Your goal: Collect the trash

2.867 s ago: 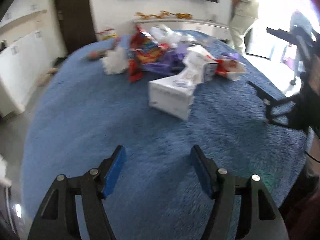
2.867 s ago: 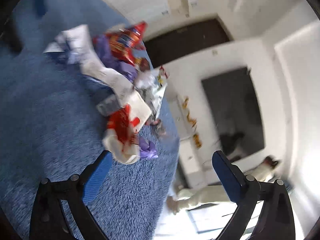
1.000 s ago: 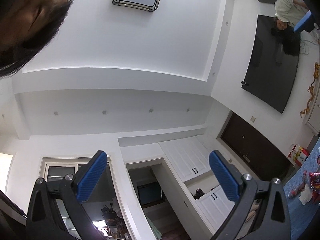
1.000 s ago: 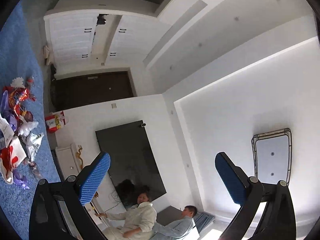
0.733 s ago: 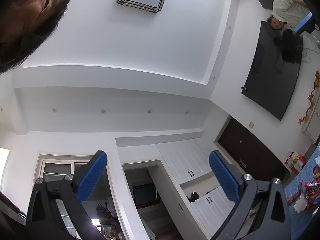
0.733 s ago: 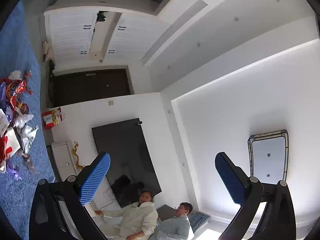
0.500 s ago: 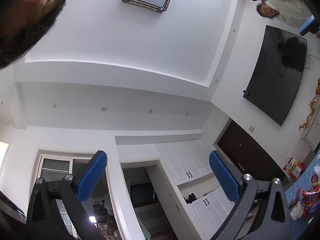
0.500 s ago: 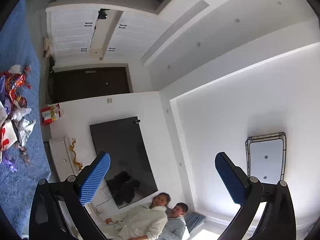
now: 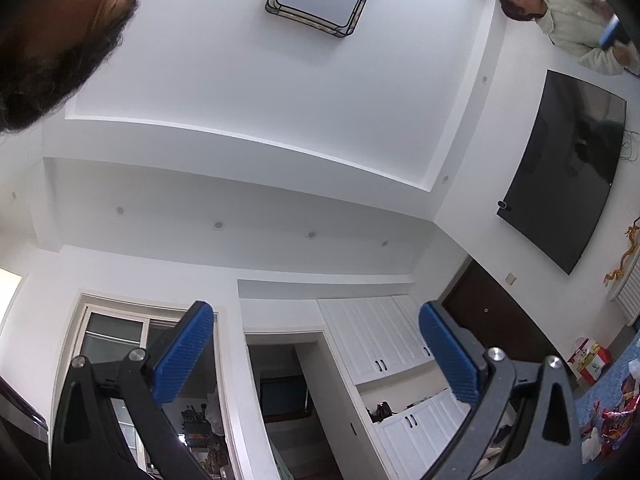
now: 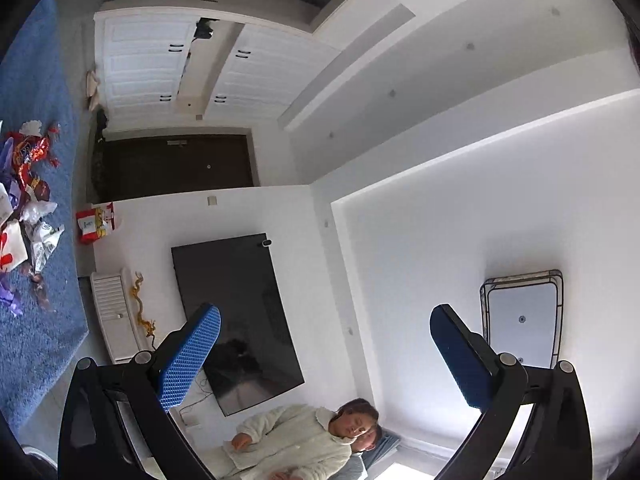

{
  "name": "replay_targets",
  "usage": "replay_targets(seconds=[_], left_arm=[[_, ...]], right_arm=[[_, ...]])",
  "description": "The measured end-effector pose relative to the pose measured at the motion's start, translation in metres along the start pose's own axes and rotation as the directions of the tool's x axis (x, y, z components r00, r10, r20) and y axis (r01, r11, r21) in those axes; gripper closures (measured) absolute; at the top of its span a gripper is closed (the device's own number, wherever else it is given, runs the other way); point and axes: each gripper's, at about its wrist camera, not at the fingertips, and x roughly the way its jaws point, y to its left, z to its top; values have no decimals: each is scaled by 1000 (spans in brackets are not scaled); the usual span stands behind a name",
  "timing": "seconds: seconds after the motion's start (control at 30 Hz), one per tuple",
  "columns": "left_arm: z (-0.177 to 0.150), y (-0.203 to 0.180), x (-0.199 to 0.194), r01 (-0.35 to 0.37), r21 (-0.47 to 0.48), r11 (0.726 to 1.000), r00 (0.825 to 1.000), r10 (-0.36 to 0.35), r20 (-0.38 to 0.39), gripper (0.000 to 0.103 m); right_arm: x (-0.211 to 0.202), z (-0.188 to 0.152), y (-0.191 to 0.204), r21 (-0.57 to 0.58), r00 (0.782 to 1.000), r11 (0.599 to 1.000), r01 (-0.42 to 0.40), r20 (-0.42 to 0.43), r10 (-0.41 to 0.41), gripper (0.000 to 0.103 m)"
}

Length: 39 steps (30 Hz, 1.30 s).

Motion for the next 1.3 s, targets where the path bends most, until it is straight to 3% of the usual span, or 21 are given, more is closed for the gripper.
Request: replay_targets(seconds=[0.43, 0.77, 1.07, 1.3], left_arm=[[3, 4, 7, -10, -8, 1000, 1000, 10, 5, 0], [7, 4, 5, 1, -31, 1000, 1000, -1, -2, 0], [6, 8, 20, 24, -45, 999, 996, -28, -90, 0], [6, 9, 20, 14, -56, 998, 995, -20, -100, 0]], right_arm=[[10, -13, -46, -51, 993, 992, 114, -28, -115, 0], [10, -16, -43, -97, 992, 987, 124, -18, -127, 0], [9, -15, -48, -85, 992, 989, 124, -27, -126, 0], [9, -15, -49, -79, 992, 989, 122, -36, -125, 0]])
